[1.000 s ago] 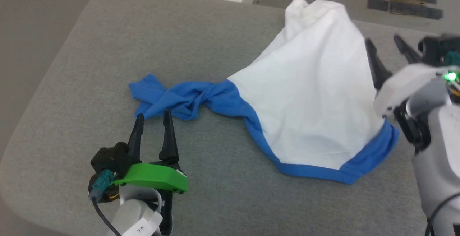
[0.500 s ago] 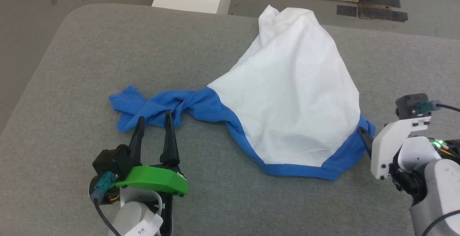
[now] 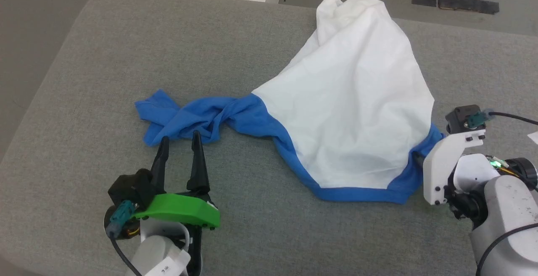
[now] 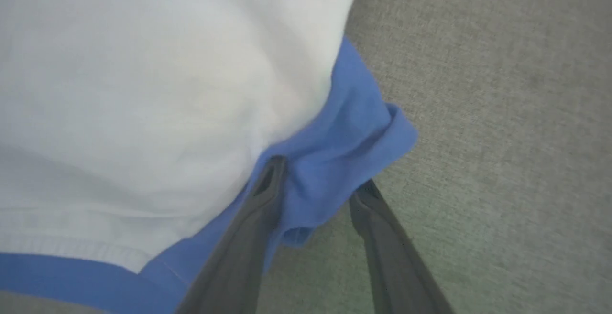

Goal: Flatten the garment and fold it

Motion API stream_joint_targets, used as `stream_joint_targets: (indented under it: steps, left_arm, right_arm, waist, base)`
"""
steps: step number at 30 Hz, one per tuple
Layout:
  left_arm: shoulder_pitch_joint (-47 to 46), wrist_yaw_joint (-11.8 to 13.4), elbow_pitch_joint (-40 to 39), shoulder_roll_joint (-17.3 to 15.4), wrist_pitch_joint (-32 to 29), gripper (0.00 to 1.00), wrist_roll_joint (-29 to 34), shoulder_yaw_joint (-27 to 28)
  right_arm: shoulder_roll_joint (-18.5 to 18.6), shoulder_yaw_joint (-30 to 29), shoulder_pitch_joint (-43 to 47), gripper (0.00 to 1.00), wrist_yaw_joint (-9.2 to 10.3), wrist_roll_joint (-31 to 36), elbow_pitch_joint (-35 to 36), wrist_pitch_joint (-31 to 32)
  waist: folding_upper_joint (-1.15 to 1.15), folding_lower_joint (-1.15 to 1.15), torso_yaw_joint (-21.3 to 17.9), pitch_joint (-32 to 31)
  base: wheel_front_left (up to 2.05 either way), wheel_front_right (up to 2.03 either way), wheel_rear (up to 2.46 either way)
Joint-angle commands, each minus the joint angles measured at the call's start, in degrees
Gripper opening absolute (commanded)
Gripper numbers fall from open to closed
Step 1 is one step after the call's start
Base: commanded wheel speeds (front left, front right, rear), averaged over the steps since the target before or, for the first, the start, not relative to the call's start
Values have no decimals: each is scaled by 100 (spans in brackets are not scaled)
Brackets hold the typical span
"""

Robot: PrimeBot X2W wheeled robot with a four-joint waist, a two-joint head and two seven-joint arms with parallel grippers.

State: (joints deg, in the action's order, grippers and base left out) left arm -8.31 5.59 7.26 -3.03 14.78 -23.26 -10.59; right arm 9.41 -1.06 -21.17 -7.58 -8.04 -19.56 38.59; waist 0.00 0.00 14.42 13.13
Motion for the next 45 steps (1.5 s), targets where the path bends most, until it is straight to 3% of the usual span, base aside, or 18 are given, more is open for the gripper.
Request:
stream_joint_targets:
  steps: [1, 6, 11, 17, 22, 26, 27, 28, 33, 36, 40, 45]
  left_arm:
    - [-44, 19, -5, 12, 22, 100, -6, 9]
    - [13, 33, -19, 12, 22, 100, 0, 59]
    - [87, 28, -13, 2, 22, 100, 25, 111]
    - [133, 8, 10, -3, 21, 100, 23, 67]
    - [174, 4, 39, -20, 9, 100, 0, 43]
    - [219, 4, 49, -57, -22, 100, -23, 39]
    - [232, 5, 48, -67, -31, 100, -30, 41]
    - [247, 3, 48, -79, -50, 100, -40, 39]
    - [245, 6, 89, -110, -278, 100, -91, -13]
    - [-72, 64, 230, -198, -872, 100, -52, -135]
    - [-671, 224, 608, -346, -2252, 100, 42, -385]
    - [-1497, 156, 1130, -678, -3924, 100, 399, -904]
  right_arm:
    - [-51, -108, -49, 0, 9, -132, -28, -143]
    - [-15, -678, -307, 0, 9, -307, 447, -830]
    - [9, -1309, -316, 0, 9, -262, 1409, -1126]
    - [-377, -2096, 708, 0, 9, -155, 1963, -438]
    - [-614, -1981, 1741, 0, 9, -520, 1784, 423]
    - [-647, -1863, 2047, 0, 9, -859, 1739, 552]
    - [-649, -1888, 2036, 25, 9, -933, 1759, 424]
    - [-650, -1928, 2011, 100, 9, -966, 1803, 230]
    - [-652, -2322, 1769, 100, 9, -1200, 2035, -607]
    - [-652, -2625, 1564, 100, 9, -1004, 2284, -964]
    - [-652, -2749, 1385, 100, 9, -923, 2458, -1070]
    - [-653, -2683, 1254, 100, 9, -926, 2490, -1072]
  waist:
    - [0, 0, -32, -10]
    - [0, 0, -185, -105]
    - [0, 0, -374, -255]
    - [0, 0, -464, -400]
    - [0, 0, -518, -488]
    - [0, 0, -576, -562]
    - [0, 0, -592, -582]
    - [0, 0, -610, -602]
    - [0, 0, -681, -682]
    - [0, 0, -776, -673]
    - [0, 0, -893, -589]
    - [0, 0, -1098, -375]
  base:
    - [0, 0, 0]
    - [0, 0, 0]
    - [0, 0, 0]
    - [0, 0, 0]
    - [0, 0, 0]
    - [0, 0, 0]
    - [0, 0, 0]
    - [0, 0, 0]
    - [0, 0, 0]
    - [0, 0, 0]
    - [0, 0, 0]
    - [0, 0, 0]
